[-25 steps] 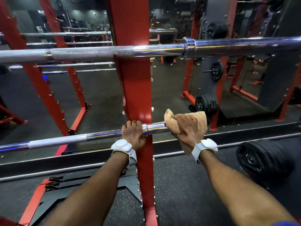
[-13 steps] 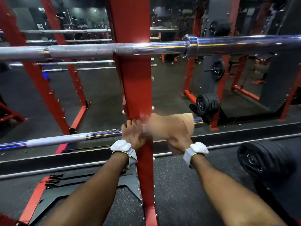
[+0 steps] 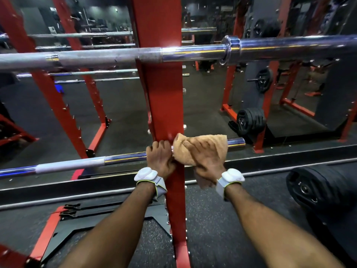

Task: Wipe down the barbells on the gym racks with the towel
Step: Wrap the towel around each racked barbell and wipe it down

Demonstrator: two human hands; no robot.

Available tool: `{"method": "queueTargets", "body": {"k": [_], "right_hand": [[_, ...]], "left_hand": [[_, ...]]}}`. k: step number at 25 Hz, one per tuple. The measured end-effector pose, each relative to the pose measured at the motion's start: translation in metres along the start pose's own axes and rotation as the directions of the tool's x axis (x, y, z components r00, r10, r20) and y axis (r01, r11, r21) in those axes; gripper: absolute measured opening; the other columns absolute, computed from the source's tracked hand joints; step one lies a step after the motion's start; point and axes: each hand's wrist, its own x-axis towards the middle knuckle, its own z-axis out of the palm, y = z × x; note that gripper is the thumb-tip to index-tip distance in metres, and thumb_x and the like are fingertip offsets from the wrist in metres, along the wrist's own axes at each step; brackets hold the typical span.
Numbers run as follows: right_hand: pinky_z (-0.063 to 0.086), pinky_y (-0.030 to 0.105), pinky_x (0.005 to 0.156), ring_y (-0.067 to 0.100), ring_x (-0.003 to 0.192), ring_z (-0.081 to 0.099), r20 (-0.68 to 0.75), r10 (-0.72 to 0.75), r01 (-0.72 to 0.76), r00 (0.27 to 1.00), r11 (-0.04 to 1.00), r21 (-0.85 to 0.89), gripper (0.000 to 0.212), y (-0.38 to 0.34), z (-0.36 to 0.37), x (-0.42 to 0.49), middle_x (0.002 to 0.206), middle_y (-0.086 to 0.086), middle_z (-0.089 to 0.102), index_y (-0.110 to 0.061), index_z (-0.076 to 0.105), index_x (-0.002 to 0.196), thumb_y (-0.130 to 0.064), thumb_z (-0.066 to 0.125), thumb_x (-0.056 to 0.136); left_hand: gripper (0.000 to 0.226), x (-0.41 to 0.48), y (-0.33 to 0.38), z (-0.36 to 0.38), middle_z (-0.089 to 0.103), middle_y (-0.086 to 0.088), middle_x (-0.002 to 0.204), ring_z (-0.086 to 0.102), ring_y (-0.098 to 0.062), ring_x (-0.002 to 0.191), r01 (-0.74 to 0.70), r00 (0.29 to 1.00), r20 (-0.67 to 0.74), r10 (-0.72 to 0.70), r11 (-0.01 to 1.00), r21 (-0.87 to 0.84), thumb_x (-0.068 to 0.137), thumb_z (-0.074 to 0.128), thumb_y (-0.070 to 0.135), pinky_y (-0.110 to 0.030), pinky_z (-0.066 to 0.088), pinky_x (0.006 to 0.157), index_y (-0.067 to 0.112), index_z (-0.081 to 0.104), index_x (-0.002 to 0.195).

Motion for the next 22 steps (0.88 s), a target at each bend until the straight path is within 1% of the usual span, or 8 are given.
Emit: {"method": "queueTargets", "body": {"k": [2,4,8,12,15,16,19,22], "right_hand": [[0.035,0.044,0.097,0.031,0.118,0.051,-0.005,0.002,-0.002,1.000,0.999,0.051,0.096,0.039,-0.003,-0.012,0.143,0.002,0.049,-0.024,0.040,0.141,-0.032,0.071,0.050],[0.036,0.045,0.098,0.030,0.115,0.054,0.001,0.138,-0.137,0.990,0.986,0.093,0.086,0.047,-0.008,-0.018,0.136,-0.002,0.051,-0.027,0.044,0.135,-0.035,0.070,0.053],[0.026,0.049,0.104,0.028,0.121,0.047,-0.030,0.366,-0.360,0.930,0.926,0.116,0.085,-0.010,0.000,-0.004,0.136,-0.001,0.049,-0.024,0.047,0.130,-0.029,0.063,0.046],[0.028,0.050,0.103,0.029,0.121,0.046,-0.048,0.226,-0.218,0.973,0.967,0.132,0.088,-0.035,-0.005,0.008,0.134,0.000,0.048,-0.022,0.049,0.130,-0.035,0.065,0.045],[0.033,0.043,0.096,0.027,0.117,0.048,-0.058,-0.020,0.025,0.998,0.997,0.078,0.092,0.002,-0.004,0.006,0.136,0.001,0.053,-0.019,0.049,0.136,-0.041,0.065,0.049],[0.036,0.042,0.094,0.026,0.115,0.049,-0.029,-0.042,0.044,0.999,0.996,0.082,0.089,0.021,-0.002,0.003,0.134,0.001,0.055,-0.020,0.049,0.136,-0.044,0.065,0.052],[0.039,0.038,0.085,0.023,0.103,0.058,0.044,0.115,-0.118,0.992,0.991,0.070,0.069,0.071,-0.008,-0.007,0.110,-0.011,0.059,-0.034,0.052,0.123,-0.064,0.062,0.062],[0.043,0.037,0.075,0.023,0.089,0.062,0.004,0.179,-0.179,0.984,0.983,0.046,0.060,0.092,-0.024,-0.014,0.090,-0.011,0.063,-0.034,0.057,0.100,-0.075,0.065,0.057]], "left_hand": [[0.051,0.000,0.000,0.000,0.059,-0.009,0.083,0.055,-0.032,0.076,-0.015,1.000,-0.026,0.015,1.000,-0.002,0.050,0.058,0.048,-0.040,0.039,0.063,0.012,0.053,0.086],[0.051,-0.001,0.000,0.001,0.059,-0.008,0.084,0.055,-0.032,0.076,-0.002,1.000,-0.031,0.003,1.000,0.018,0.053,0.059,0.051,-0.040,0.039,0.064,0.013,0.052,0.087],[0.054,0.000,-0.001,0.003,0.060,-0.007,0.085,0.055,-0.031,0.076,-0.007,1.000,-0.021,0.008,0.999,0.053,0.053,0.067,0.051,-0.039,0.038,0.064,0.012,0.053,0.088],[0.057,0.001,-0.002,0.006,0.059,-0.007,0.083,0.055,-0.031,0.075,0.004,0.999,-0.033,-0.002,0.999,0.045,0.045,0.072,0.046,-0.039,0.038,0.065,0.013,0.053,0.087],[0.057,0.000,-0.002,0.005,0.059,-0.007,0.083,0.055,-0.031,0.075,0.002,0.999,-0.046,0.000,0.999,0.052,0.045,0.071,0.047,-0.038,0.038,0.066,0.013,0.054,0.087],[0.057,0.000,-0.002,0.005,0.058,-0.007,0.083,0.055,-0.030,0.075,-0.007,0.998,-0.057,0.010,0.999,0.050,0.047,0.070,0.049,-0.039,0.038,0.067,0.013,0.054,0.088],[0.055,-0.002,-0.002,0.005,0.058,-0.007,0.083,0.054,-0.030,0.075,-0.020,0.996,-0.081,0.024,0.999,0.048,0.051,0.067,0.051,-0.039,0.038,0.067,0.012,0.053,0.087],[0.053,-0.001,-0.002,0.004,0.058,-0.006,0.085,0.054,-0.030,0.077,-0.021,0.995,-0.093,0.025,0.999,0.045,0.054,0.064,0.052,-0.040,0.038,0.069,0.012,0.053,0.088]]}}
